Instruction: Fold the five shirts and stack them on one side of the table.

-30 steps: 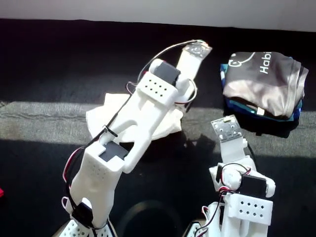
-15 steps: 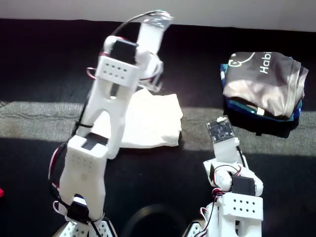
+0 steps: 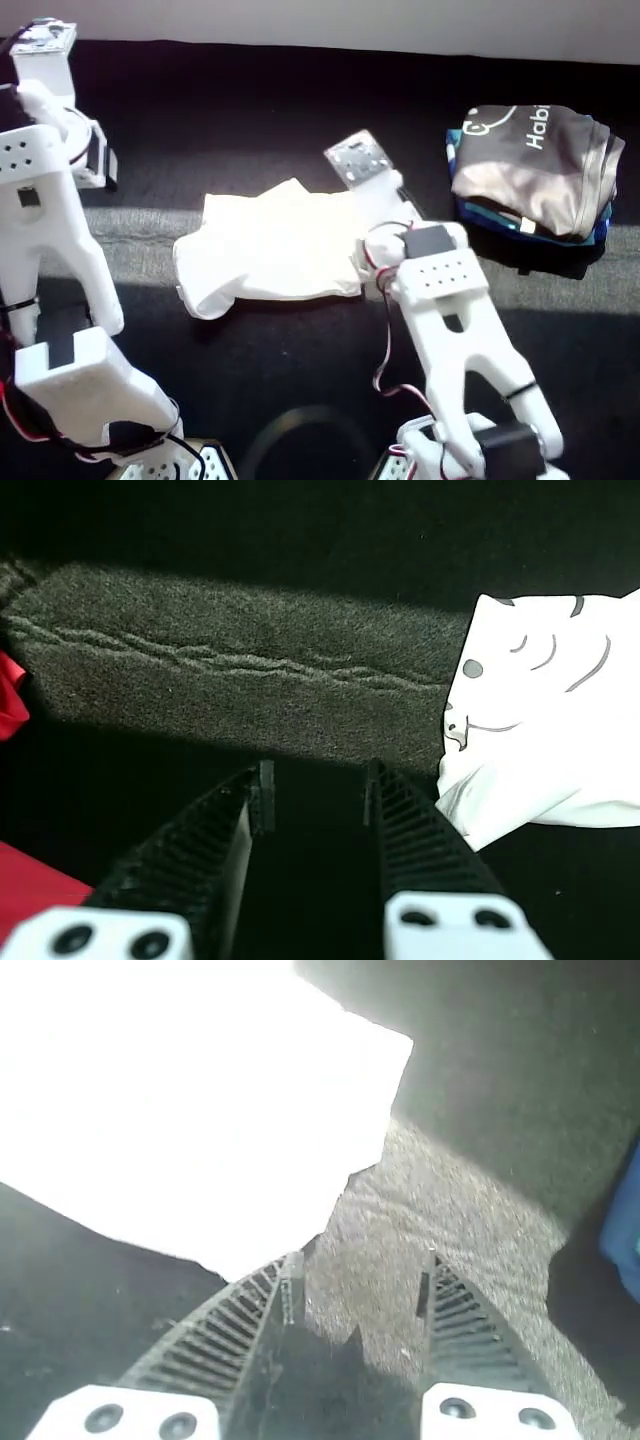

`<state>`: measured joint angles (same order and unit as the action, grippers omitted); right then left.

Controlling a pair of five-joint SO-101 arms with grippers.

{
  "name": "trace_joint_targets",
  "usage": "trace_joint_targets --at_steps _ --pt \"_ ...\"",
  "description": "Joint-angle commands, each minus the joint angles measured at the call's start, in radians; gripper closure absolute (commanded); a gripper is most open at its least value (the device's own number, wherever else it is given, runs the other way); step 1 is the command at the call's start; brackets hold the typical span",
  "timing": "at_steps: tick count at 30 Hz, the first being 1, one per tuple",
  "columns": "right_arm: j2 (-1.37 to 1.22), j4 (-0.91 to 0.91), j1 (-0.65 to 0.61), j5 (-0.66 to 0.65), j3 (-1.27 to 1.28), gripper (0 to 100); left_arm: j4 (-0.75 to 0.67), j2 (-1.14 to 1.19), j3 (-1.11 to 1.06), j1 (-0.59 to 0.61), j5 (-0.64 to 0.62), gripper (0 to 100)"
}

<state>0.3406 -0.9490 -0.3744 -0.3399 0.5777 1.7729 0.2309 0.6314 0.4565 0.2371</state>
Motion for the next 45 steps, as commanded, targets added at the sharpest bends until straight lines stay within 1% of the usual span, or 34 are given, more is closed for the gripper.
trace_joint_targets --at_steps 1,5,9,13,15,17,18,19,26,32,33,35,38,39,41,45 --pt "-0.202 0.005 -0.073 0.006 -0.213 79.2 0.002 -0.065 -0.038 0.071 0.028 84" --pt "-0.367 0.005 -0.117 0.006 -0.346 79.0 0.002 -0.064 -0.039 0.122 0.034 84" --pt "-0.499 0.005 -0.119 0.006 -0.470 79.0 0.002 -0.064 -0.039 0.142 0.069 84" --pt "-0.604 0.004 -0.116 0.006 -0.570 80.3 0.002 -0.064 -0.039 0.154 0.074 84" --pt "-0.644 0.004 -0.113 0.006 -0.613 86.6 0.002 -0.064 -0.041 0.154 0.074 84" --pt "-0.674 0.004 -0.099 0.006 -0.653 98.1 0.002 -0.064 -0.041 0.154 0.074 84" --pt "-0.687 0.004 -0.087 0.006 -0.673 99.7 0.002 -0.064 -0.041 0.154 0.074 84" --pt "-0.696 0.004 -0.071 0.006 -0.691 98.1 0.002 -0.064 -0.041 0.154 0.074 84" --pt "-0.707 0.004 0.045 0.006 -0.829 99.1 0.000 -0.062 -0.041 0.150 0.075 84" --pt "-0.708 0.010 0.054 0.006 -0.846 98.4 0.000 -0.062 -0.041 0.147 0.075 84" --pt "-0.708 0.005 0.056 0.006 -0.846 97.1 0.000 -0.062 -0.041 0.147 0.075 84" --pt "-0.707 -0.005 0.061 0.012 -0.848 91.0 0.000 -0.062 -0.041 0.147 0.075 85" --pt "-0.694 -0.077 0.058 0.014 -0.865 80.7 0.000 -0.062 -0.041 0.153 0.075 85" --pt "-0.691 -0.113 0.054 0.015 -0.883 79.2 0.000 -0.062 -0.041 0.154 0.075 85" --pt "-0.679 -0.191 0.041 0.049 -0.914 78.9 0.000 -0.064 -0.041 0.156 0.075 85" --pt "-0.630 -0.286 0.033 0.192 -0.958 78.9 0.000 -0.064 -0.041 0.156 0.075 85"
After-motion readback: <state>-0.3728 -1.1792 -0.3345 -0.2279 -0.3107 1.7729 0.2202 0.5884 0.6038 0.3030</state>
